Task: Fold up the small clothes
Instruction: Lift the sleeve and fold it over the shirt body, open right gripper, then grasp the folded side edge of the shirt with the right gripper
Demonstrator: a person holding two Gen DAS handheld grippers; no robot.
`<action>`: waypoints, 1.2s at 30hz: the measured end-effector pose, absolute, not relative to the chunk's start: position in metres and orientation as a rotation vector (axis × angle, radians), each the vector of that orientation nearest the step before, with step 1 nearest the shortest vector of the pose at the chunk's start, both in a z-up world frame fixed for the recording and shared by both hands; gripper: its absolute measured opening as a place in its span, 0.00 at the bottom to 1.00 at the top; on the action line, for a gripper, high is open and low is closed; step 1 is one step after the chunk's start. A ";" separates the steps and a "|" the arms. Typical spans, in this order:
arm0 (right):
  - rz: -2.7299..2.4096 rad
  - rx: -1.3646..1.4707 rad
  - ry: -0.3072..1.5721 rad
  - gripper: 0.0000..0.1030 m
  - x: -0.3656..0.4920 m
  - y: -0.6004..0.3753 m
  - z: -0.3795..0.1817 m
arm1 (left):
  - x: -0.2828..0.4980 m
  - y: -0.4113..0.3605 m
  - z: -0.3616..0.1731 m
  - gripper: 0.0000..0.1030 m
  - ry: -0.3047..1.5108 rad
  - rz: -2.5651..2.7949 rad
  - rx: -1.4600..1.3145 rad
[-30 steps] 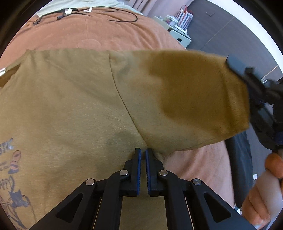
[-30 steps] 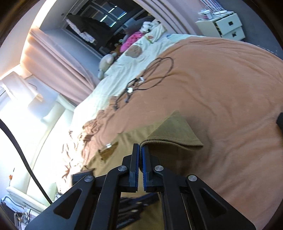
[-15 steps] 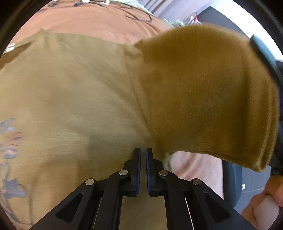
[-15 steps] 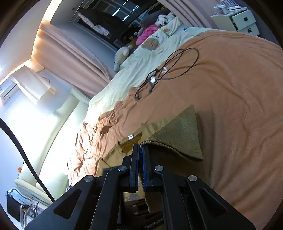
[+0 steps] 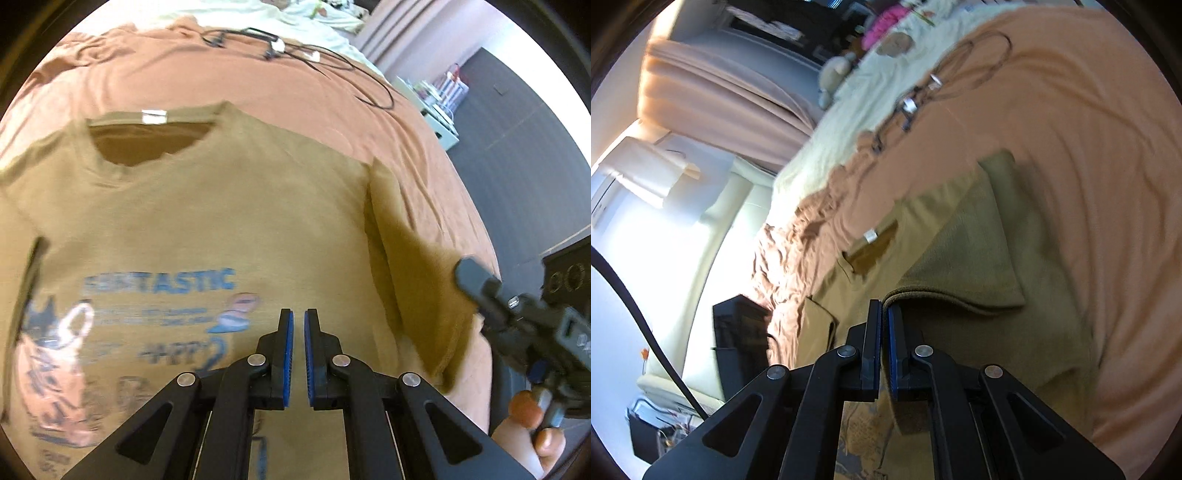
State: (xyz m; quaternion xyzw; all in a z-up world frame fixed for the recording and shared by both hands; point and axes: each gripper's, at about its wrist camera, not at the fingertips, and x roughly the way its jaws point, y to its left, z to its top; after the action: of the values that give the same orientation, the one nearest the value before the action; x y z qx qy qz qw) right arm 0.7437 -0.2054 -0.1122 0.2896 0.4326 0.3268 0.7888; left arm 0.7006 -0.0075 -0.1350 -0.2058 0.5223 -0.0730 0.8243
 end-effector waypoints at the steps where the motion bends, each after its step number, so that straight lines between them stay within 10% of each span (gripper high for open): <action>1: 0.699 0.621 0.941 0.03 0.744 -0.205 -0.111 | 0.701 -0.002 -0.135 0.05 1.109 -0.148 -0.437; 2: 0.698 0.623 0.951 0.07 0.745 -0.205 -0.111 | 0.698 0.001 -0.131 0.05 1.107 -0.142 -0.436; 6: 0.689 0.660 0.905 0.76 0.737 -0.214 -0.099 | 0.694 0.007 -0.121 0.05 1.097 -0.132 -0.413; 18: 0.456 0.595 0.833 0.76 0.712 -0.273 -0.088 | 0.693 -0.010 -0.115 0.22 1.104 -0.167 -0.339; 27: 0.392 0.608 0.925 0.39 0.737 -0.274 -0.104 | 0.705 -0.022 -0.143 0.41 1.144 -0.169 -0.282; 36: 0.392 0.446 1.008 0.39 0.761 -0.242 -0.102 | 0.726 -0.040 -0.170 0.41 1.169 -0.178 -0.177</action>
State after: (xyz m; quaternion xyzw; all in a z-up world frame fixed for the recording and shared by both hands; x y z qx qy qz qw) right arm 0.7614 -0.2419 -0.1020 0.2105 0.4756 0.1851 0.8338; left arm 0.7258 -0.0402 -0.1700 -0.0835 0.5502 -0.0836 0.8266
